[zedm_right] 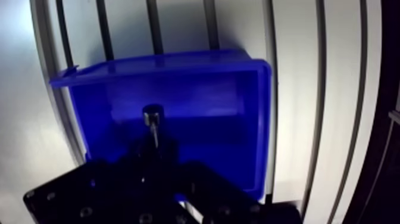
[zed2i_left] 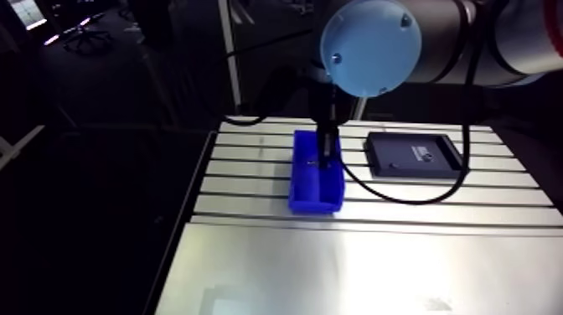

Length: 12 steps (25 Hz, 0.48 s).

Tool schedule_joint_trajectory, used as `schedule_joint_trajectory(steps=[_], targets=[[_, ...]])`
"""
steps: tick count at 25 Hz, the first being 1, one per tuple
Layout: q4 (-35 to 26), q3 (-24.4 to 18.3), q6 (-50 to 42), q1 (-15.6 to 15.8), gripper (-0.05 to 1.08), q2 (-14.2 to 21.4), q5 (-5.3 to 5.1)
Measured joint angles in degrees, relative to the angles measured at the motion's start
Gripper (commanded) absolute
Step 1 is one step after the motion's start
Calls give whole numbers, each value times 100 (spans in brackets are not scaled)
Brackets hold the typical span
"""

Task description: Pick up the M10 bolt from the tray and put it into the blue bin.

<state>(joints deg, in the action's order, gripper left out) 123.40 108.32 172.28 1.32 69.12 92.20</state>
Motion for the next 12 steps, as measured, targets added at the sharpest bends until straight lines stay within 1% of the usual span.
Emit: schedule_joint_trajectory(steps=[4, 9, 11, 12], targets=[[45, 65, -19, -2, 104, -125, -5], [289, 134, -16, 2, 101, -225, -13], [355, 154, -16, 8, 96, -254, -14], [375, 161, -17, 9, 90, -266, -15]])
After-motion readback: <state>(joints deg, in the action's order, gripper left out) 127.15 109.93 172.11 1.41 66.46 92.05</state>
